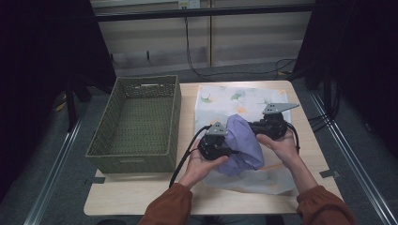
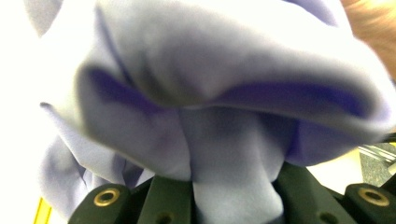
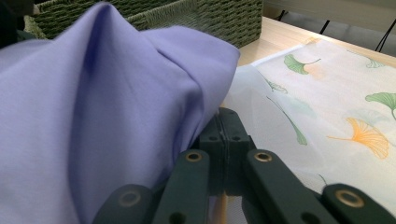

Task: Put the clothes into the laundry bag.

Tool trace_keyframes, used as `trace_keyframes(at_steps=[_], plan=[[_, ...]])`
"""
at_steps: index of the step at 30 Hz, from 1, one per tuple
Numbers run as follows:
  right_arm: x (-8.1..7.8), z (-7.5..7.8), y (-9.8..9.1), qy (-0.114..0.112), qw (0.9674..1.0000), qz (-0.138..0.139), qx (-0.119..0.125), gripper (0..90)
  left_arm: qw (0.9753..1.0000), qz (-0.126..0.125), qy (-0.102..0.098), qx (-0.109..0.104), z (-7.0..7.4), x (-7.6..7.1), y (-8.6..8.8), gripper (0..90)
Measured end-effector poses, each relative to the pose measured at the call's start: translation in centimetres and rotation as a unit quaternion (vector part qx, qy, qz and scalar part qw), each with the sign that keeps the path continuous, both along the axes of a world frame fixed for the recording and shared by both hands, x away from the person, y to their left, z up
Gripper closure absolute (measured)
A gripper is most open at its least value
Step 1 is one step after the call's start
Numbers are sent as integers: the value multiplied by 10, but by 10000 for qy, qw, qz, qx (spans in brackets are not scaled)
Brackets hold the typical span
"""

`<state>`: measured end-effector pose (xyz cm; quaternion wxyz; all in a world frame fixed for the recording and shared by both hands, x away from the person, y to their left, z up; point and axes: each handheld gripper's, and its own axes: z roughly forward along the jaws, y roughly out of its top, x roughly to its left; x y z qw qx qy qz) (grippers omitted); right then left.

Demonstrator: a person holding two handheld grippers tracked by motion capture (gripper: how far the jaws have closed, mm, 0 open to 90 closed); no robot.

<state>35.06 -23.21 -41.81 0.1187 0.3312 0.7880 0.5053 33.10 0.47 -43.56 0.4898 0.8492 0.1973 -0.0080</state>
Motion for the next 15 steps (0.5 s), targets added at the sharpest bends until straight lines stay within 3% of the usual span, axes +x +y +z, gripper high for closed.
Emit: trace_keyframes(at_steps=[4, 15], plan=[[0, 0, 1, 12, 10000, 12, 2, 900, 10000, -32, 49, 24, -3, 1, 0, 791], [-1, 0, 2, 10, 10000, 9, 25, 900, 9987, -159, 54, 488, -22, -3, -12, 790]])
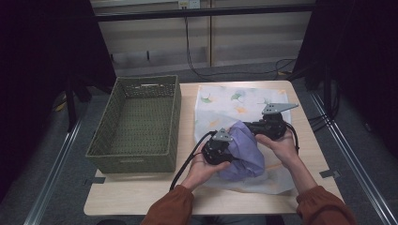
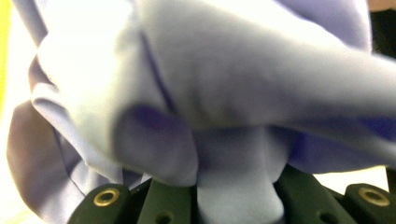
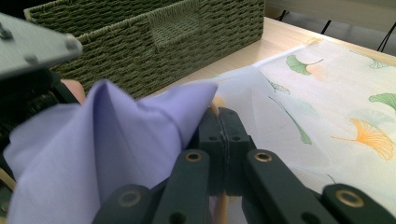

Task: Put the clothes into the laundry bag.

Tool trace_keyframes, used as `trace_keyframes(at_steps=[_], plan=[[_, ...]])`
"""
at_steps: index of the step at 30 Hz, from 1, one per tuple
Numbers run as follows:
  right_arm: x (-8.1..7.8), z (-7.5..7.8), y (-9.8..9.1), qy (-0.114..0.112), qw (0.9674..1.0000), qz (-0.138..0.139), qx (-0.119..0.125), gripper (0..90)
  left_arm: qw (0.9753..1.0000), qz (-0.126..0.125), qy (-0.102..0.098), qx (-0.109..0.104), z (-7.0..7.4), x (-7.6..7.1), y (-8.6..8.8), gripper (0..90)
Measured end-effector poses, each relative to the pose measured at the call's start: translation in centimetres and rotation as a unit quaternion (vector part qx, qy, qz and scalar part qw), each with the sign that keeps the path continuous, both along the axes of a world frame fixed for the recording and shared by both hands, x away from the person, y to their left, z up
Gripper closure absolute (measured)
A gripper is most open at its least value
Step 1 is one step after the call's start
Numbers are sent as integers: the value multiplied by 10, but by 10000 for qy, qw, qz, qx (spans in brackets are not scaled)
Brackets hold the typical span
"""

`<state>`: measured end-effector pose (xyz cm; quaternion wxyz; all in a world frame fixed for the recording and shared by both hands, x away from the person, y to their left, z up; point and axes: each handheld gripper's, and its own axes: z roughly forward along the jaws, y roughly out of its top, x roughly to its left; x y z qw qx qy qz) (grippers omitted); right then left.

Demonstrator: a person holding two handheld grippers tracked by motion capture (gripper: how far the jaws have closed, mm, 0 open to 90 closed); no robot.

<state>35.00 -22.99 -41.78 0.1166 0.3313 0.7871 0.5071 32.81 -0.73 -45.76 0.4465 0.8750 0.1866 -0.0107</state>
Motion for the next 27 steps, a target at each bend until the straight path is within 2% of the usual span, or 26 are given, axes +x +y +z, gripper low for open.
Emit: trace_keyframes(at_steps=[1, 3, 9, 14, 16, 17, 21, 23, 24, 25, 26, 27], plan=[[0, 0, 0, 3, 10000, 0, 7, 900, 10000, 24, 36, -26, -2, 0, -1, 790], [0, 0, 0, 4, 10000, -6, 16, 900, 9999, 22, 101, 56, -6, 2, -1, 790], [0, 0, -1, 11, 10000, -10, 7, 900, 9998, 25, 137, 160, -13, 3, -4, 791], [0, 0, 0, 15, 10000, -10, 2, 900, 9995, 82, 250, 197, -19, 4, -4, 791], [0, 0, 0, 13, 10000, -7, 3, 900, 9993, 65, 253, 285, -25, 5, -5, 791], [0, 0, 0, 15, 10000, 5, -1, 900, 9988, 59, 280, 395, -27, 6, -5, 792], [0, -2, 2, 43, 10000, 46, -49, 900, 9985, 137, 421, 314, -38, 7, -3, 792], [0, -2, 3, 29, 9999, 64, -86, 899, 9986, 117, 287, 418, -39, 7, -3, 793], [0, -3, 4, 29, 9999, 62, -96, 900, 9981, 200, 258, 516, -38, 6, -4, 792], [-1, -3, 4, 35, 9999, 56, -90, 900, 9982, 112, 319, 493, -39, 8, -4, 793], [-1, -2, 4, 31, 9999, 60, -98, 900, 9985, 137, 339, 419, -42, 9, -4, 793], [-1, -2, 3, 35, 9999, 61, -91, 900, 9979, 183, 409, 476, -41, 9, -4, 793]])
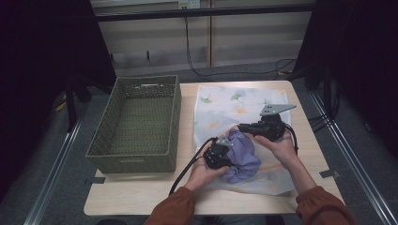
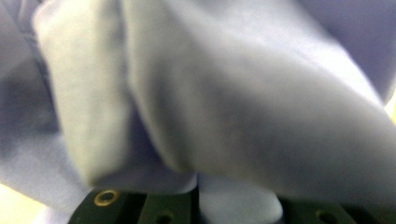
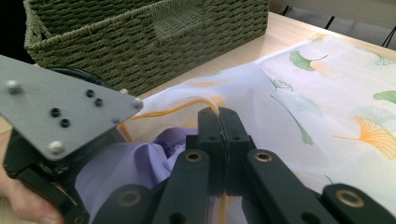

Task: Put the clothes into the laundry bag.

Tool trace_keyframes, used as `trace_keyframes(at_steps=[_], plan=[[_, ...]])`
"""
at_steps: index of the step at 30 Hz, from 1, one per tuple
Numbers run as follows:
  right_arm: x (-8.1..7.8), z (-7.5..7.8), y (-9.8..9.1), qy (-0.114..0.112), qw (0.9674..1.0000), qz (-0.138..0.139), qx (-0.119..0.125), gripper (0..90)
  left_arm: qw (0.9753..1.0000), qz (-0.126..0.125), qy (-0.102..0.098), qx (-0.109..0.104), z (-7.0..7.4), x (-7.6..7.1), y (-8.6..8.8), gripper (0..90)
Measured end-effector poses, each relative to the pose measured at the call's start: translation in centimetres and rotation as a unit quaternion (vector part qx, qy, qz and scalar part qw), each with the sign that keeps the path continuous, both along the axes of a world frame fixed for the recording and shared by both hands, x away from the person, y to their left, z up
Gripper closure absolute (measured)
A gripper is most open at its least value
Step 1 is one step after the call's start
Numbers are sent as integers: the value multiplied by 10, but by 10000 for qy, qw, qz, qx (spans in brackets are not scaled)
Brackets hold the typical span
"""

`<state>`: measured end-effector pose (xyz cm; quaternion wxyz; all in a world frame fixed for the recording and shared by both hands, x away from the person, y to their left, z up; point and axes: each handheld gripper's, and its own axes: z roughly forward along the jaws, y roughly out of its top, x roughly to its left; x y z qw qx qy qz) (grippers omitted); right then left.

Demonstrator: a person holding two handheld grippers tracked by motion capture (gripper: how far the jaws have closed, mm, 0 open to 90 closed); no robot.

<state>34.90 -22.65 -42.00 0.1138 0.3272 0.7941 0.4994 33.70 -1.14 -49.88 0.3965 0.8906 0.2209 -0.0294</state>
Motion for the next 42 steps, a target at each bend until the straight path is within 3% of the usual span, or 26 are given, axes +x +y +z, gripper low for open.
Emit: trace_keyframes(at_steps=[1, 3, 5, 7, 13, 20, 23, 35, 40, 42], plan=[[0, 0, 0, -1, 10000, 6, 14, 900, 10000, -50, -6, 84, 1, 1, 1, 793], [0, 0, 0, 2, 10000, 2, 14, 900, 10000, -26, -33, -24, -1, 0, -1, 794], [-1, 1, -1, 2, 10000, -2, 1, 900, 10000, -13, -23, 1, -1, 0, -1, 794], [-1, 1, -1, -16, 10000, 7, 4, 900, 9999, 125, -44, 83, 0, -1, -2, 794], [-3, 2, -1, -21, 10000, 7, -25, 900, 9995, 302, 50, -128, -3, 1, -6, 795], [-4, 0, -5, 28, 10000, -22, -15, 900, 9990, 408, 133, -122, -1, 1, -7, 780], [-3, -1, -7, 53, 10000, -49, -7, 900, 9976, 395, 389, -420, 1, 3, -3, 731], [-1, -4, -10, 95, 9999, -73, 89, 900, 9991, 319, 31, -262, 24, -3, 4, 497], [-1, -3, -11, 82, 9999, -85, 94, 899, 9995, 274, -93, -148, 33, -5, 9, 438], [-1, -3, -11, 79, 9999, -88, 99, 899, 9992, 310, -79, -246, 36, -5, 13, 410]])
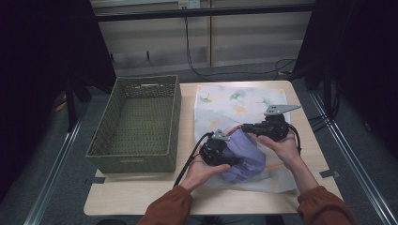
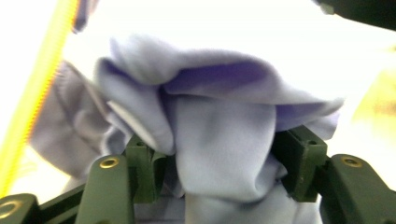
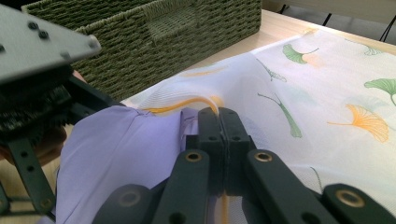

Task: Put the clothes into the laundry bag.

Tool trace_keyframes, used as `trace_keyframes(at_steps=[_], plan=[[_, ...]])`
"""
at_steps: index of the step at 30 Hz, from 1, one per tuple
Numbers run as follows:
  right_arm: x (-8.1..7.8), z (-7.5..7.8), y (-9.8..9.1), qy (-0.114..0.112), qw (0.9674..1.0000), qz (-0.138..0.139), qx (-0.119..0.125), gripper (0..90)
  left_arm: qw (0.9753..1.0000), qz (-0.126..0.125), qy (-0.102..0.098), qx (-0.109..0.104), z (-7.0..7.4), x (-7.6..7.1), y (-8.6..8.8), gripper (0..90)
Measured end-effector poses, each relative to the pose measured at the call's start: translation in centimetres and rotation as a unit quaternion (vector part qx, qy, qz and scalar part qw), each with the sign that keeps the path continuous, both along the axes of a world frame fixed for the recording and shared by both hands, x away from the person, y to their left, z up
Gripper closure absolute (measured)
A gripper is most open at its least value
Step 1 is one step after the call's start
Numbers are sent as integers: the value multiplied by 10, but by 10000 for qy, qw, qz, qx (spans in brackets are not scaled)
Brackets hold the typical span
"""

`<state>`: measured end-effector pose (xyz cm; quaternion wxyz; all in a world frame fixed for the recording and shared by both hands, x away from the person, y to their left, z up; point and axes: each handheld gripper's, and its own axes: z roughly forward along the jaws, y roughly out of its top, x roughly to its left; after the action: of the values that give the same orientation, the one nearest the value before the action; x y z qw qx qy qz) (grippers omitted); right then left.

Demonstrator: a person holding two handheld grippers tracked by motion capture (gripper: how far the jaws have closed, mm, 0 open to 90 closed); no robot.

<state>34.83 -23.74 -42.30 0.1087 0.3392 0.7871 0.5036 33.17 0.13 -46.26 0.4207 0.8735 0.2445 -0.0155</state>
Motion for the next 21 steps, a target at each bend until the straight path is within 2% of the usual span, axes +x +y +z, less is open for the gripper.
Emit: trace_keyframes(at_steps=[4, 9, 10, 14, 16, 18, 21], plan=[[0, 0, 1, 4, 10000, -1, -4, 899, 9999, 58, -25, -126, 9, -1, 8, 364], [0, 0, 1, 15, 10000, 6, -1, 900, 9994, 0, -333, -135, 27, -9, 12, 343], [0, 0, 1, 11, 10000, 17, 3, 900, 9989, -12, -399, -229, 30, -12, 15, 347], [-1, 1, 0, -4, 10000, -2, 19, 900, 9983, 38, -412, -404, 36, -16, 20, 371], [-1, 1, 0, -9, 10000, 2, -5, 899, 9978, 39, -349, -570, 38, -17, 23, 373], [-1, 2, 0, -10, 10000, 16, -1, 899, 9969, 69, -434, -646, 42, -19, 26, 376], [-1, 2, 0, -4, 10000, 3, -2, 899, 9960, 104, -452, -768, 46, -19, 32, 377]])
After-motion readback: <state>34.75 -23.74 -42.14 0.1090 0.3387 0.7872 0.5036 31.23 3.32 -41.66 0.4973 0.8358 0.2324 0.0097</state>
